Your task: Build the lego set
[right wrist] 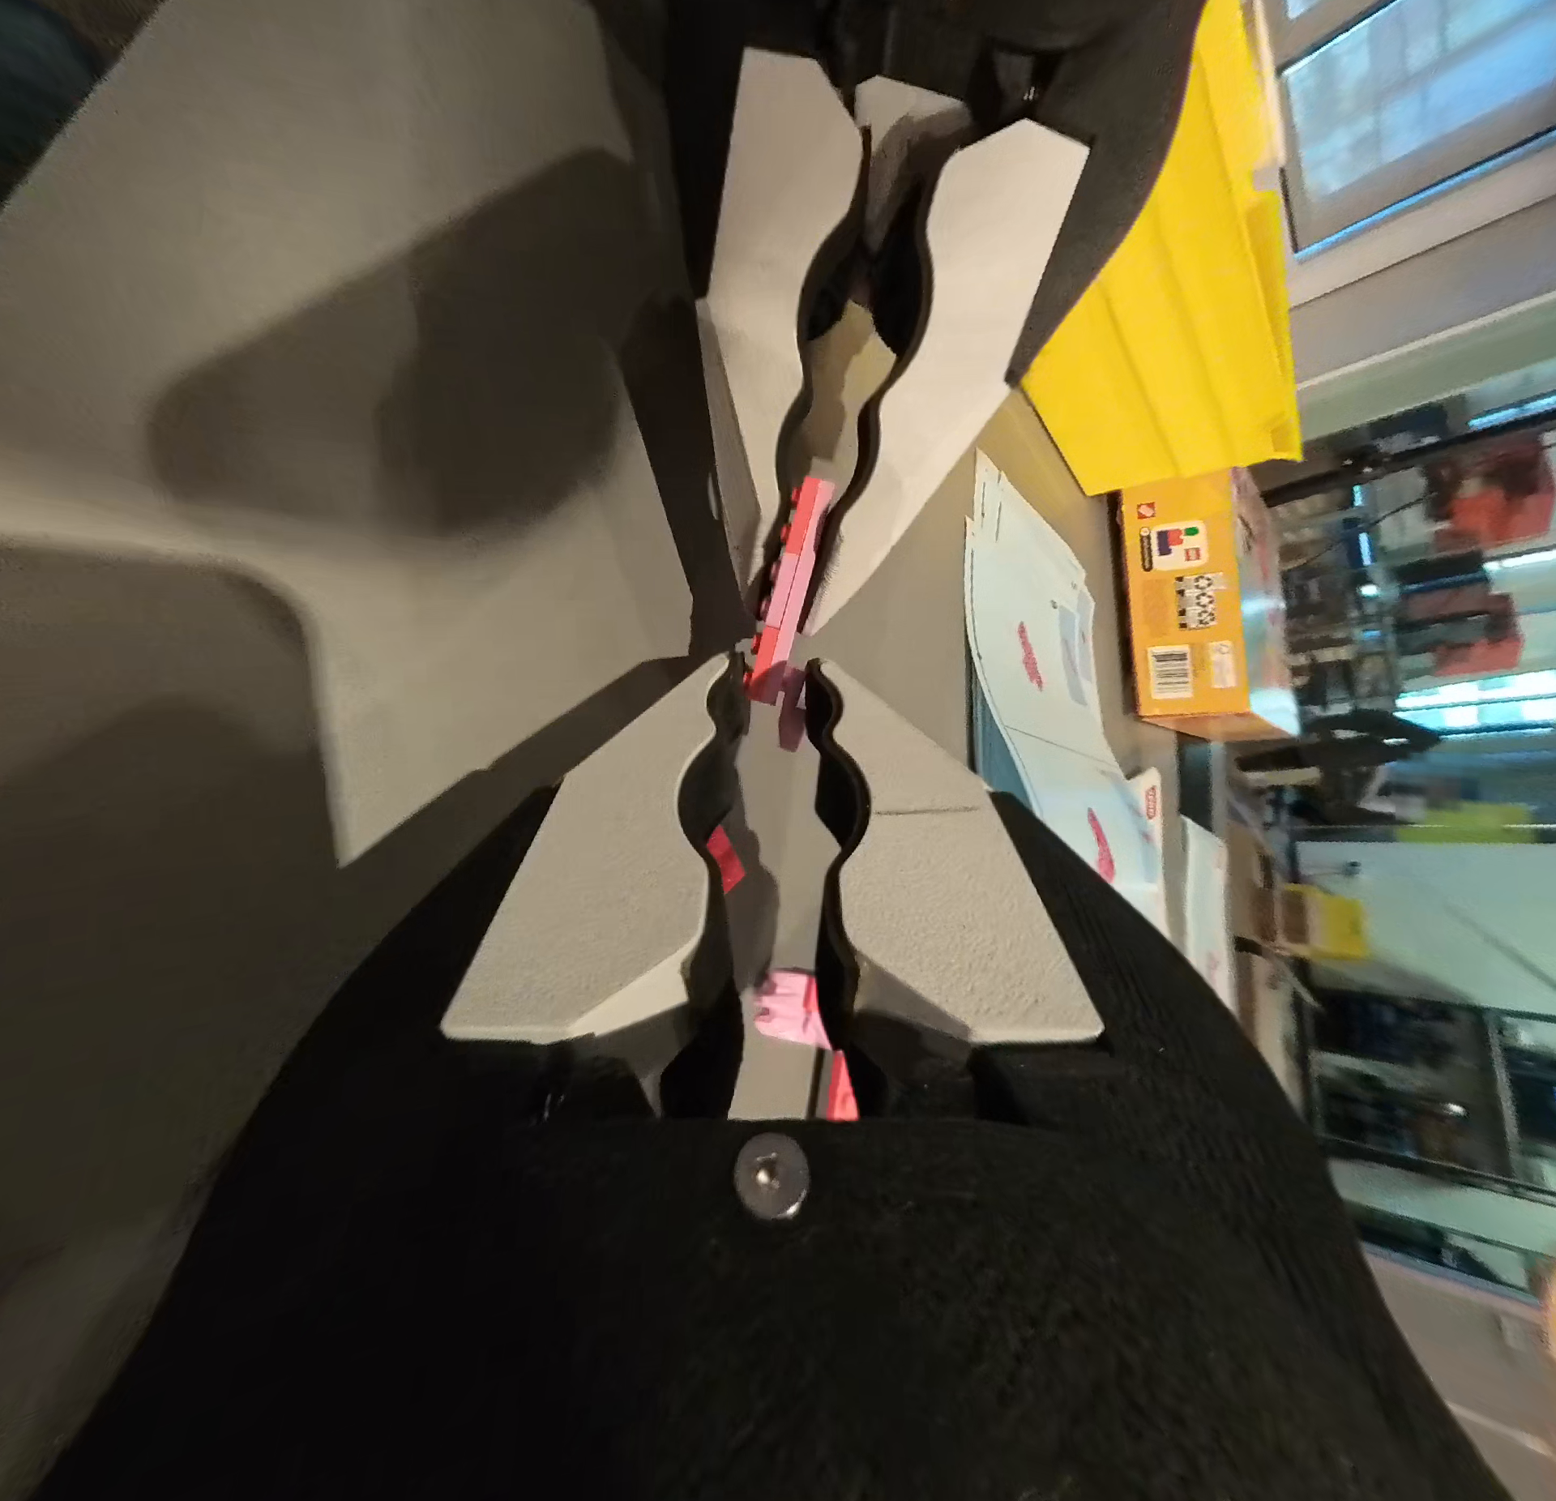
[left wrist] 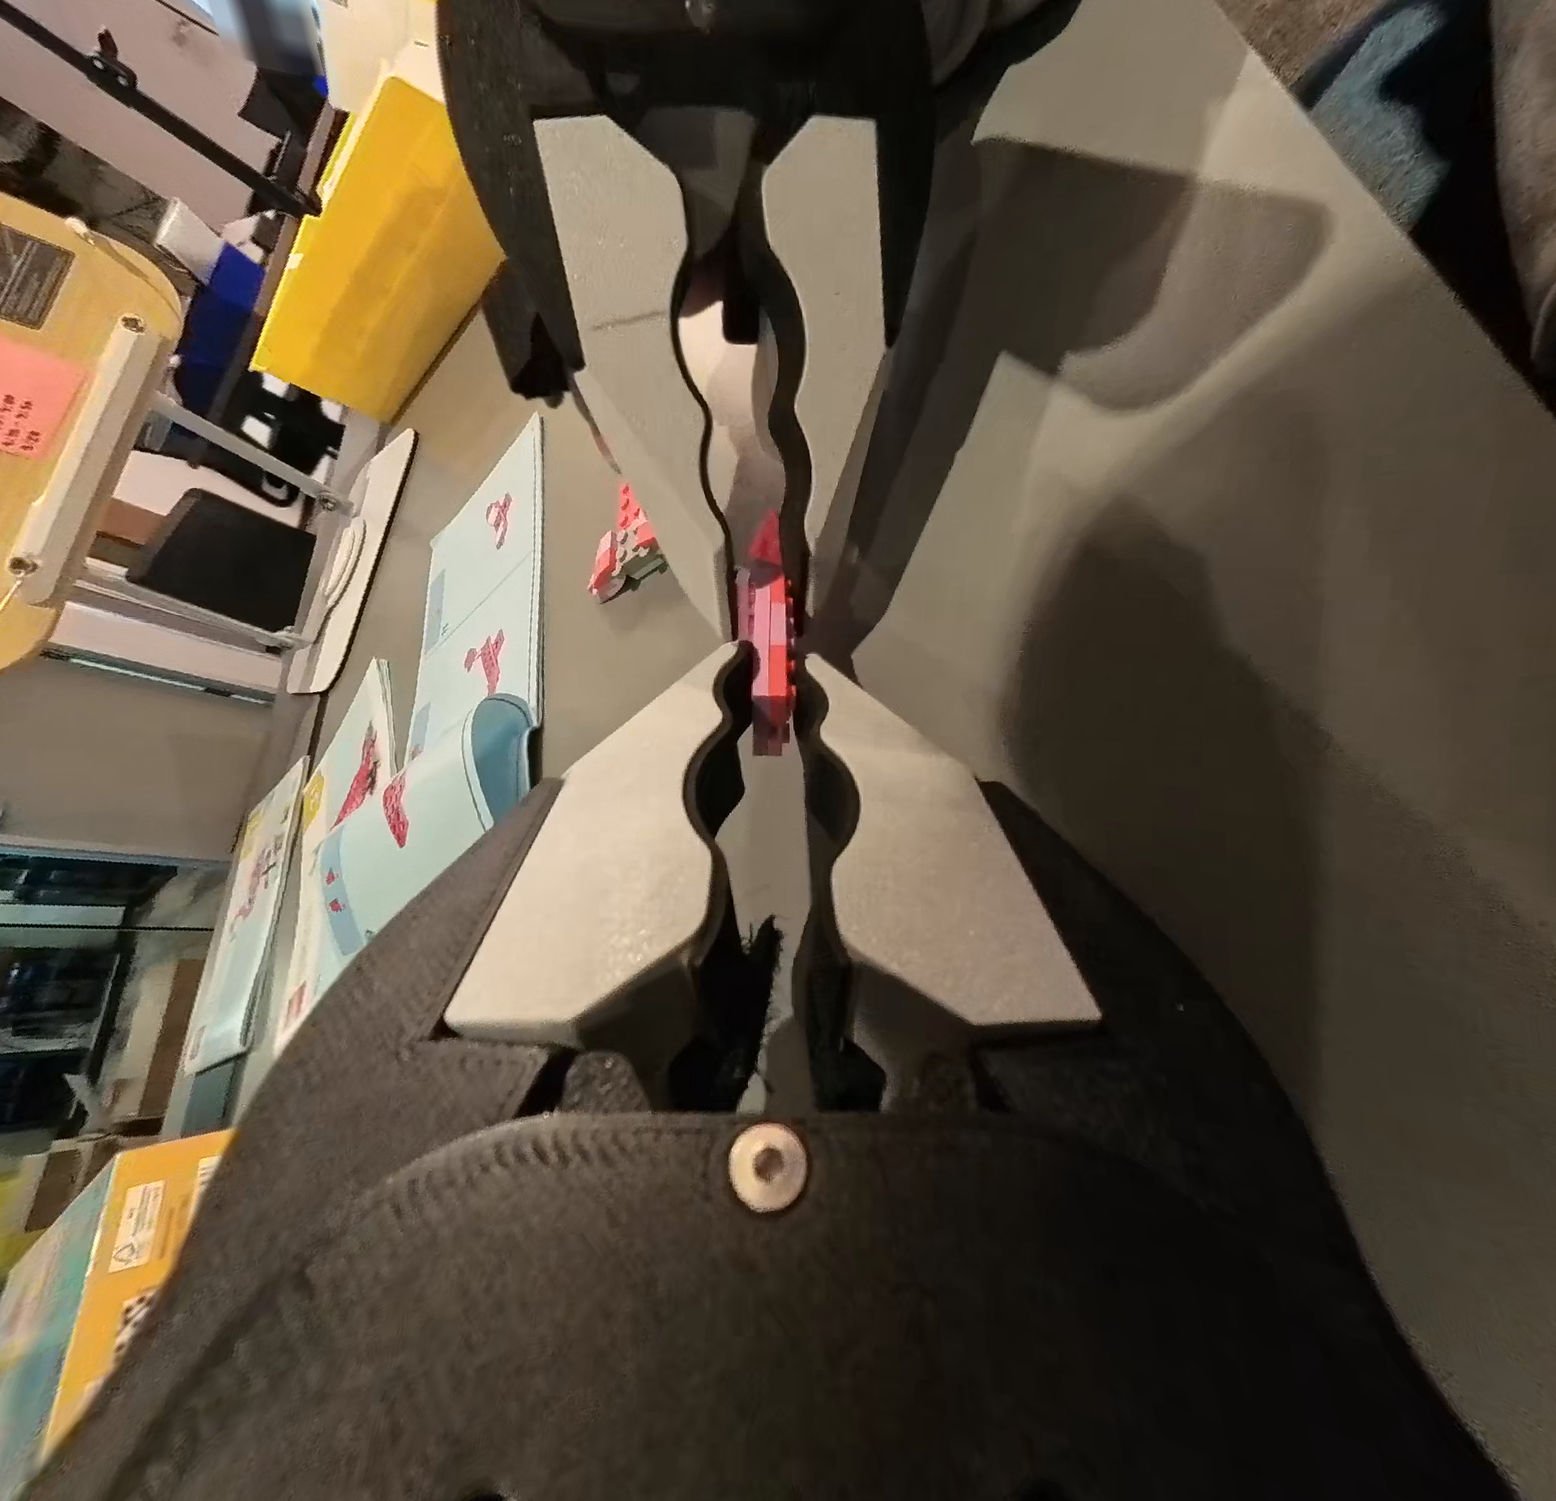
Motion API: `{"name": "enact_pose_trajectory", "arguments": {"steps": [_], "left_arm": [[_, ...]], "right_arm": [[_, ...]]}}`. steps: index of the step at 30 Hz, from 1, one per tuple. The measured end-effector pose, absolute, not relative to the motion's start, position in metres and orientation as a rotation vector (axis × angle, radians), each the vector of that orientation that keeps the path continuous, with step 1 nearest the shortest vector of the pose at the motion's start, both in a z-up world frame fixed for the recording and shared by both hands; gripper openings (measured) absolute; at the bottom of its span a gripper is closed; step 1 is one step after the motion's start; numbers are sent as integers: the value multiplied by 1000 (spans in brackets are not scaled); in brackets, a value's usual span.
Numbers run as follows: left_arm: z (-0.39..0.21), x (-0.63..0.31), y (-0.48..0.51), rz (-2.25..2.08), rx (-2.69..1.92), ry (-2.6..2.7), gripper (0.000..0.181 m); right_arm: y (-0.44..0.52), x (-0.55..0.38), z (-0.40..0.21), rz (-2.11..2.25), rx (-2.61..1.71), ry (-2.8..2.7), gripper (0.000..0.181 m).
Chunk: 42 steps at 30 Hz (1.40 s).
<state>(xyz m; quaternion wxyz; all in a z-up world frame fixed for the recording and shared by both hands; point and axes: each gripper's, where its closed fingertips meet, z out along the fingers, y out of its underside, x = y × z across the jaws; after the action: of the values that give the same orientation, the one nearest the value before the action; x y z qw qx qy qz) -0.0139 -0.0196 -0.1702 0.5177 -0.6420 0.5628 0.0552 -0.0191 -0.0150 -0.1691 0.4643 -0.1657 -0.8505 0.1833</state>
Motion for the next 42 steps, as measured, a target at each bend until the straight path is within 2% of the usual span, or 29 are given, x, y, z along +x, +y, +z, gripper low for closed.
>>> {"name": "enact_pose_trajectory", "arguments": {"steps": [14,21,28,42], "left_arm": [[-176,-18,-15,192,-1564,1360,7],[-164,-19,-13,102,-1584,1261,7],[-165,-20,-13,94,-1593,1260,7],[-164,-27,-5,430,-1512,1330,7]], "right_arm": [[-11,-24,-175,393,-421,-2089,11],[-10,-25,-162,734,-720,-2055,11],[-10,-26,-164,756,-742,-2056,11],[1,-32,-166,484,-725,-2040,11]]}}
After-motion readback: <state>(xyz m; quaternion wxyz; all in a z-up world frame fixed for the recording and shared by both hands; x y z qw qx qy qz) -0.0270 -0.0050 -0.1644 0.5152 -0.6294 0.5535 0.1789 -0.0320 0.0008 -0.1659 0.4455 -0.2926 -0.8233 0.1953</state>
